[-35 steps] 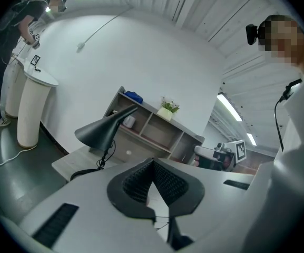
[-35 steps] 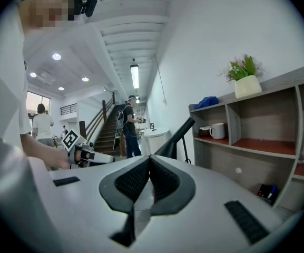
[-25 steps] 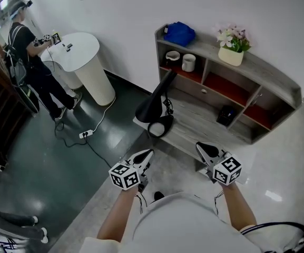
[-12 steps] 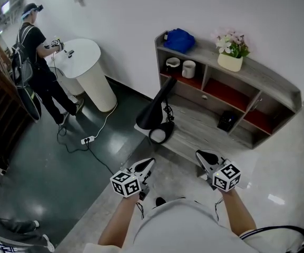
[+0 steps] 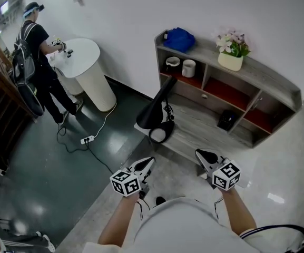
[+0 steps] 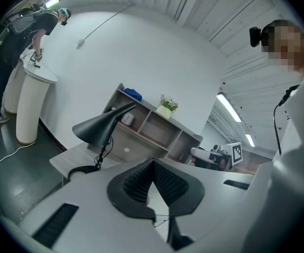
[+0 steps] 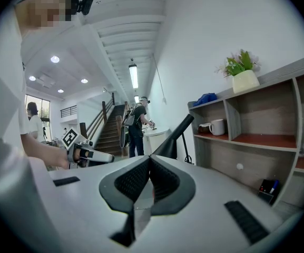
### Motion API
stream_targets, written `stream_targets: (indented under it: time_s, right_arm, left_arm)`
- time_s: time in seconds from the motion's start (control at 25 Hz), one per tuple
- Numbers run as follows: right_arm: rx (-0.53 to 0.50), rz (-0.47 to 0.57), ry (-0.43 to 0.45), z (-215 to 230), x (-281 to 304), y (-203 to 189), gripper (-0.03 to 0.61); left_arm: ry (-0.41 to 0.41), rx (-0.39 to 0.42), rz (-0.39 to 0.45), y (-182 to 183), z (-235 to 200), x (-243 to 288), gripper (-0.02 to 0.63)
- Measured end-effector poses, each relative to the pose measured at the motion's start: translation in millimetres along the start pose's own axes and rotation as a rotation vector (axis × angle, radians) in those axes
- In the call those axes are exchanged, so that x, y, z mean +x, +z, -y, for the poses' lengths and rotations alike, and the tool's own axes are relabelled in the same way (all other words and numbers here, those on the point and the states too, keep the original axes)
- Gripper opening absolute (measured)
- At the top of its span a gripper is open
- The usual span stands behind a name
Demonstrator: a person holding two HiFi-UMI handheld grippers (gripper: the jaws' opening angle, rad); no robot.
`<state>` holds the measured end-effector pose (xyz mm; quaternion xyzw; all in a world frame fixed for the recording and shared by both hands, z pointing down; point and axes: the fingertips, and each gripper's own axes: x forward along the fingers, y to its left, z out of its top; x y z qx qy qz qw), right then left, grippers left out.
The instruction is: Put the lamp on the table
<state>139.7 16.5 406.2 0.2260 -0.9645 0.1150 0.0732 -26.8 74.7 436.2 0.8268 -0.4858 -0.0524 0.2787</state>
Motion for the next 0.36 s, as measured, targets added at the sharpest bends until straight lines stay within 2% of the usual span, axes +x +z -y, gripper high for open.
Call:
stream_targets:
  time_s: [0.36]
  right_arm:
    - [-0.010, -0.001, 0.003, -0.3, 5.9, 4.1, 0.018]
  left_arm:
    - [-0.011, -0.001, -0.003, 3.1, -3.6, 2.8, 0.011]
